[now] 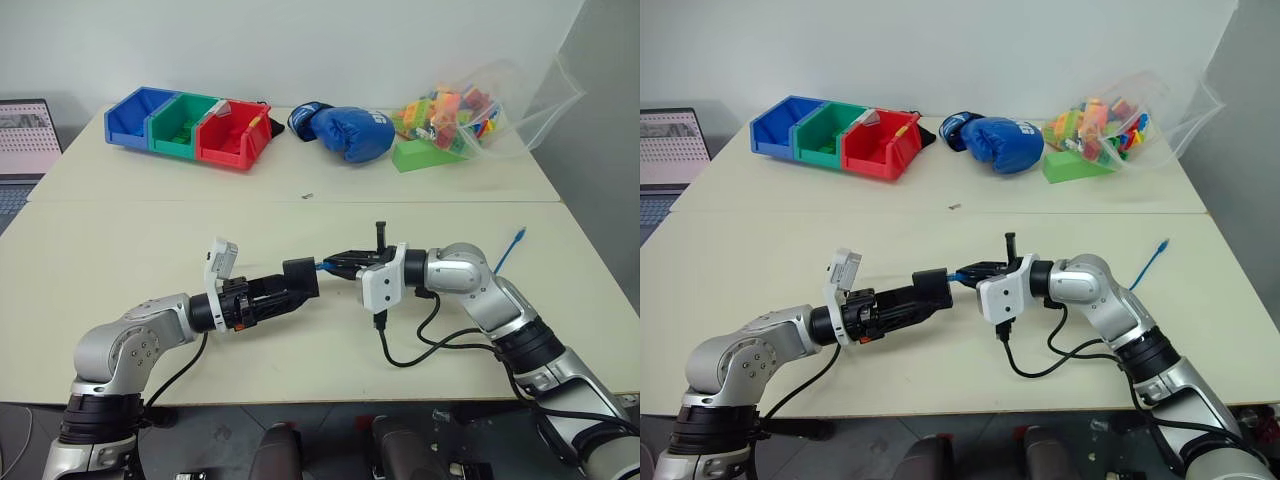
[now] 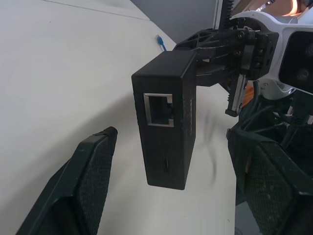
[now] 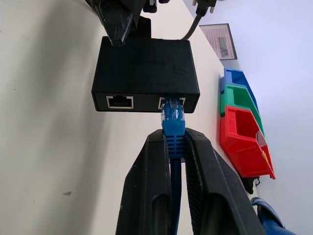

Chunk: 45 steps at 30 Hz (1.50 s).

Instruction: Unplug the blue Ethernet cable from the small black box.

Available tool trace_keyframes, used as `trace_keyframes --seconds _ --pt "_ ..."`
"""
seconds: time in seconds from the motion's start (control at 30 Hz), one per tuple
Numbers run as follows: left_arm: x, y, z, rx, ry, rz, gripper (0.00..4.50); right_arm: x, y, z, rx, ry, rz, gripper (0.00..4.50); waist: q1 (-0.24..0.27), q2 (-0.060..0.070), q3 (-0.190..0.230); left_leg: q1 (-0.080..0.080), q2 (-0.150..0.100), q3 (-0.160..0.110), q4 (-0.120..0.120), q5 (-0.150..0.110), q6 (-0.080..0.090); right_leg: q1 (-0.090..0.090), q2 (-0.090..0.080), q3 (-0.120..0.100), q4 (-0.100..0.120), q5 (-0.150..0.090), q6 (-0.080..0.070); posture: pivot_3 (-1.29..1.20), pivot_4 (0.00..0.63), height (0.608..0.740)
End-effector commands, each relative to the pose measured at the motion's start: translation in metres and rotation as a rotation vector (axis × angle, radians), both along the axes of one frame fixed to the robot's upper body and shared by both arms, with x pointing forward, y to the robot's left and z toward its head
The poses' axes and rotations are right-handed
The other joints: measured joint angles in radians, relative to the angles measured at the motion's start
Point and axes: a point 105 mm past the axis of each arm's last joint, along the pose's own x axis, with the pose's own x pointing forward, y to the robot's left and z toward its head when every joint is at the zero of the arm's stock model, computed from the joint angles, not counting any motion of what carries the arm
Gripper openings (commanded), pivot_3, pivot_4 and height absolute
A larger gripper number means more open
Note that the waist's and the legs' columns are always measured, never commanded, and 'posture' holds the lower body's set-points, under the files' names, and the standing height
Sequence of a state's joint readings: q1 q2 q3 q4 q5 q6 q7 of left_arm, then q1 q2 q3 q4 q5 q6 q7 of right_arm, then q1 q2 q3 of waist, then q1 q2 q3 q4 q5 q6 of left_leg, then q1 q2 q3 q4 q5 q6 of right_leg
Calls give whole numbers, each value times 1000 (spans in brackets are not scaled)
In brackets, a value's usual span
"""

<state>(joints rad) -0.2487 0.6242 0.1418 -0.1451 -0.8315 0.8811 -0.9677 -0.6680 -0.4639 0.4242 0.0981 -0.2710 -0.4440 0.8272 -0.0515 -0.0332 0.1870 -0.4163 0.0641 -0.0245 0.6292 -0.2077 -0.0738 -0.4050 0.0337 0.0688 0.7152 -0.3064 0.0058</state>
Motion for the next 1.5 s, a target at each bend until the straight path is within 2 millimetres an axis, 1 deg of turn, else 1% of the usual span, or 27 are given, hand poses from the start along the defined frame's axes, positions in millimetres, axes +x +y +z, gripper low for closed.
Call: trace_keyframes --seconds 0.03,0.1,0.13,0.23,0.37,0.4,0.6,0.67,0.7,0.73,0.77,0.8,0.83,0.87,0.9,0.97,1.07,1.17,1.2,1.23,1.3,1.43,1.5 --pt "0 -2 11 -31 -40 -12 3062 -7 4 18 17 -76 45 127 1 0 0 0 0 0 0 0 0 0 0 0 0 0 0 0 150 740" --pt "1 -3 12 -41 -42 -10 2678 -8 5 18 18 -77 49 127 1 0 0 0 0 0 0 0 0 0 0 0 0 0 0 0 150 740" --pt "1 -3 12 -43 -47 -9 2378 -8 5 18 19 -77 52 127 1 0 0 0 0 0 0 0 0 0 0 0 0 0 0 0 150 740" --pt "4 -6 16 -53 -72 -7 1666 -11 7 19 28 -74 60 127 1 0 0 0 0 0 0 0 0 0 0 0 0 0 0 0 150 740" --pt "5 -9 17 -65 -71 -18 852 -14 8 19 36 -75 70 126 2 0 0 0 0 0 0 0 0 0 0 0 0 0 0 0 150 740" --pt "4 -9 16 -67 -69 -22 792 -15 8 19 34 -74 72 126 1 0 0 0 0 0 0 0 0 0 0 0 0 0 0 0 150 740" --pt "-1 -8 12 -48 -63 -54 792 -23 7 7 -35 -58 111 125 2 0 0 0 0 0 0 0 0 0 0 0 0 0 0 0 150 740" --pt "-3 -8 11 -40 -63 -69 792 -27 4 5 -41 -32 122 825 3 0 0 0 0 0 0 0 0 0 0 0 0 0 0 0 150 740" --pt "-4 -8 11 -34 -64 -78 792 -29 2 6 -39 -15 125 934 3 0 0 0 0 0 0 0 0 0 0 0 0 0 0 0 150 740" --pt "-5 -8 11 -30 -65 -83 792 -31 1 7 -38 -4 127 1167 3 0 0 0 0 0 0 0 0 0 0 0 0 0 0 0 150 740" --pt "-6 -8 10 -21 -65 -93 792 -33 -2 8 -38 24 129 1548 3 0 0 0 0 0 0 0 0 0 0 0 0 0 0 0 150 740" --pt "-7 -8 9 -10 -67 -105 792 -37 -5 10 -45 64 131 1716 2 0 0 0 0 0 0 0 0 0 0 0 0 0 0 0 150 740" --pt "-7 -9 9 -2 -69 -116 792 -41 -8 12 -37 112 131 1985 4 0 0 0 0 0 0 0 0 0 0 0 0 0 0 0 150 740" --pt "-9 -9 8 11 -77 -132 792 -45 -12 13 -45 162 131 2118 4 0 0 0 0 0 0 0 0 0 0 0 0 0 0 0 150 740" --pt "-10 -9 8 22 -82 -145 792 -49 -16 14 -48 223 128 2431 6 0 0 0 0 0 0 0 0 0 0 0 0 0 0 0 150 740" --pt "-12 -10 8 41 -98 -173 792 -56 -21 19 -8 361 113 2823 9 0 0 0 0 0 0 0 0 1 0 0 0 0 0 0 150 740" --pt "-20 -13 9 74 -130 -246 792 -63 -22 34 127 633 97 2869 8 0 0 0 0 0 0 0 0 1 0 0 0 0 0 0 150 740" --pt "-23 -14 9 96 -152 -288 792 -62 -20 39 215 791 68 2869 8 0 0 0 0 -1 0 0 0 1 0 0 0 0 0 0 150 740" --pt "-24 -15 10 100 -161 -299 792 -61 -20 39 236 830 57 2869 8 0 0 0 0 -1 0 0 0 1 0 0 0 -2 3 0 150 740" --pt "-25 -16 11 100 -179 -315 792 -58 -19 38 263 890 35 2869 8 0 0 0 0 -1 0 0 0 1 0 0 0 -2 3 0 150 740" --pt "-29 -18 11 128 -215 -349 792 -54 -19 31 278 948 -11 2869 8 0 0 0 0 -1 0 0 0 0 0 0 0 -2 4 0 150 740" --pt "-28 -21 18 93 -230 -354 792 -50 -16 22 343 1131 -37 2869 9 0 0 -1 0 -1 0 0 0 0 0 0 -1 -3 4 0 150 740" --pt "-28 -22 20 90 -235 -352 792 -48 -15 18 345 1170 -49 2869 8 0 0 0 0 -1 0 0 0 0 0 0 -1 -3 4 0 150 740"
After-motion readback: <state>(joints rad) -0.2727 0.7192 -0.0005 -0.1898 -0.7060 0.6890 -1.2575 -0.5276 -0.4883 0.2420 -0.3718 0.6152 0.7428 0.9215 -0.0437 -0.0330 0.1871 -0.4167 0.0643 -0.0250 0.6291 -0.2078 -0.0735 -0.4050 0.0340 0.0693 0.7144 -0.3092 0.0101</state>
